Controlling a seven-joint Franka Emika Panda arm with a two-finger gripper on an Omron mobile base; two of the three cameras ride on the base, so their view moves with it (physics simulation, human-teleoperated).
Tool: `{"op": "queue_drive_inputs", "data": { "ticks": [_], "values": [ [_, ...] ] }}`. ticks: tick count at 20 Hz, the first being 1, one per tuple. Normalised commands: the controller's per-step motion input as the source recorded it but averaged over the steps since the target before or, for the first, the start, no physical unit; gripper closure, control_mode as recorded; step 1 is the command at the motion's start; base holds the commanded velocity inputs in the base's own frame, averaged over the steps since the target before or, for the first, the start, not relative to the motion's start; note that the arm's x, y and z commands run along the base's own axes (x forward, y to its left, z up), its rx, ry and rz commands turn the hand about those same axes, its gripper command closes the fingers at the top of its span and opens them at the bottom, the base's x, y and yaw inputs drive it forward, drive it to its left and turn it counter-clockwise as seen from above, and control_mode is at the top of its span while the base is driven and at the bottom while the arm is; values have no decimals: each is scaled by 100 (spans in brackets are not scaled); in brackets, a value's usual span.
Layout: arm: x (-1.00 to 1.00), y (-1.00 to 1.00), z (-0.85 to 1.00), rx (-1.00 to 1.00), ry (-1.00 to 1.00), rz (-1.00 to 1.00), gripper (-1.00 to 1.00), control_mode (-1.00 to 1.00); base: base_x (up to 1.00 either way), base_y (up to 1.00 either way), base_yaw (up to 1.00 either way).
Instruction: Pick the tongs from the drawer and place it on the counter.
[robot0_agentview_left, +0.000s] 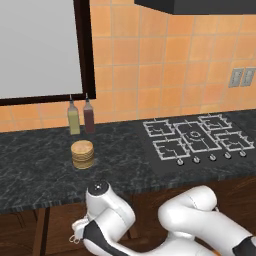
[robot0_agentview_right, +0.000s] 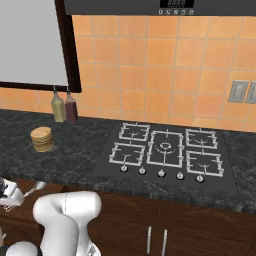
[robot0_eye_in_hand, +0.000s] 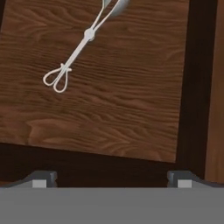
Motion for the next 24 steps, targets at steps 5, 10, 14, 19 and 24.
{"op": "queue_drive_inputs", "data": {
  "ticks": [5,10,14,19,24],
  "values": [
    [1,0,-34,0,1,0,-100,-100,0,0,0],
    [16,0,-24,0,1,-2,-100,-100,0,0,0],
    [25,0,-16,0,0,-4,-100,-100,0,0,0],
    [5,12,-40,0,3,-3,-100,-100,0,0,0],
    [-57,19,-13,0,7,0,-100,-100,0,0,0]
  ]
}}
